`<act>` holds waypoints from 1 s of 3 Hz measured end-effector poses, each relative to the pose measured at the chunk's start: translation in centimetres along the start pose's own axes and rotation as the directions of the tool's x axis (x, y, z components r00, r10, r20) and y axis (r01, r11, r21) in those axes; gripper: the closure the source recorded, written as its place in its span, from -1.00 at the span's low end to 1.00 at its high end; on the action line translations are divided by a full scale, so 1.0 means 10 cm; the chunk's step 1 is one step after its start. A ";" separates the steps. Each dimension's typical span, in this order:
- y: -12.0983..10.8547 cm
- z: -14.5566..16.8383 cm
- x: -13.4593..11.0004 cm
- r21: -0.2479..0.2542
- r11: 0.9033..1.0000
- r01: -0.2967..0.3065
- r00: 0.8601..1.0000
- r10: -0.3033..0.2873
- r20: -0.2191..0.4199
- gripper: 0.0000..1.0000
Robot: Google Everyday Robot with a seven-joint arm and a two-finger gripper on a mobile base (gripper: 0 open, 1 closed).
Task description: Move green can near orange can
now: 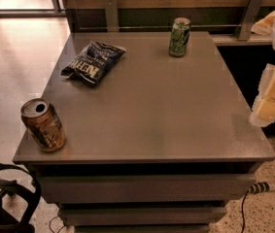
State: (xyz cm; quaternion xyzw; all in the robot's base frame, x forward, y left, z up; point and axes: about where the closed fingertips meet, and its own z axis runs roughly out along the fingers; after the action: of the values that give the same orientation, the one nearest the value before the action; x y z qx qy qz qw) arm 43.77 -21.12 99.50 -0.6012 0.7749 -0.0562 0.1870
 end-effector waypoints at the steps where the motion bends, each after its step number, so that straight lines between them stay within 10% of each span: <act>1: 0.00 0.00 0.00 0.000 1.000 0.000 1.000 0.000 0.000 -1.00; 2: -0.17 0.01 0.06 0.011 0.997 -0.073 0.995 0.072 0.074 -1.00; 3: -0.37 0.06 0.17 0.020 0.974 -0.226 0.949 0.216 0.231 -1.00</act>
Offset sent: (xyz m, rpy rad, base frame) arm 0.0489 -0.0343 0.0072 0.2819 -0.0547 -0.1452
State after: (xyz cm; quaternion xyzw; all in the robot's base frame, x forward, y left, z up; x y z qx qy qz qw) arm 47.03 -23.71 99.73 -0.5086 0.8094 0.0164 0.2931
